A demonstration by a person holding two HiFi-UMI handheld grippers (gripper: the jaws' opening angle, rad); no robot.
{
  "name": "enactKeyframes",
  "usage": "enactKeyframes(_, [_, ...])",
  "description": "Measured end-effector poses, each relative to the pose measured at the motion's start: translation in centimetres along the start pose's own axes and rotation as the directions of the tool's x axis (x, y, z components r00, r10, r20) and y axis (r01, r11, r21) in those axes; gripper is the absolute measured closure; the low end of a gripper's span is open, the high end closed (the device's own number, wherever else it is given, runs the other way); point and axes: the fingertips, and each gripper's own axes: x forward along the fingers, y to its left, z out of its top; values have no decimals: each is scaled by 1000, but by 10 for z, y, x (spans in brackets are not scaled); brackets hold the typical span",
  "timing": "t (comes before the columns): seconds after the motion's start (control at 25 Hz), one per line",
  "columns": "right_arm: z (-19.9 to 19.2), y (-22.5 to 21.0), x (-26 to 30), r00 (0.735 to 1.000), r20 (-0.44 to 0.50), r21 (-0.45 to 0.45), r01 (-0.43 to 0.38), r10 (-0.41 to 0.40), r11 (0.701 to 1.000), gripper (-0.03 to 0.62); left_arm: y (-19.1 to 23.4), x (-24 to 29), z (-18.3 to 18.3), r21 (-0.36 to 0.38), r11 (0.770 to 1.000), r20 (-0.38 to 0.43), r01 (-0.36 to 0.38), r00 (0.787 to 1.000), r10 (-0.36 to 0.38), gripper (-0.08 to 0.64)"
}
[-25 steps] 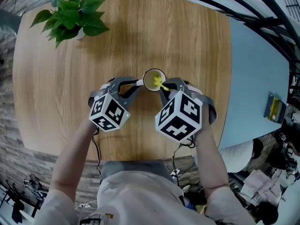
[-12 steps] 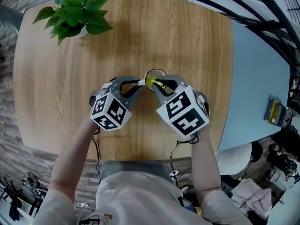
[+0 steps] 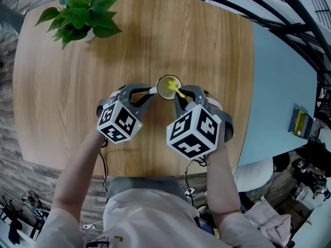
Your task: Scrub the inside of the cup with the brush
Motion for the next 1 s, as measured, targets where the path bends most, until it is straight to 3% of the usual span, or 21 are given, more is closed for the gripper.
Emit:
enactKeyframes(0.2, [-8, 15, -9, 993, -50, 22, -102, 103, 995, 560, 2, 0, -2, -29, 999, -6, -22, 1000, 22, 500])
enactKeyframes(0.4, [10, 23, -8, 981, 67, 66, -184, 180, 981, 560, -2, 1, -2, -28, 999, -22, -16, 1000, 15, 500])
enactKeyframes(0.56, [26, 10, -9, 974, 184, 106, -150, 129, 983, 560, -2, 1, -2, -26, 1000, -21, -11, 1000, 11, 500])
enactKeyframes(0.68, [25, -2, -12, 976, 211, 130, -82, 53, 988, 560, -2, 1, -3, -36, 999, -20, -14, 1000, 14, 500])
enactKeyframes(0.8, [15, -11, -17, 983, 185, 125, -21, -2, 992, 558, -4, 1, -3, -54, 998, -18, -22, 1000, 21, 500])
enactKeyframes(1.0, [-2, -9, -24, 997, 82, 83, -1, -6, 997, 560, -5, 1, -1, -72, 997, -24, -30, 999, 28, 500])
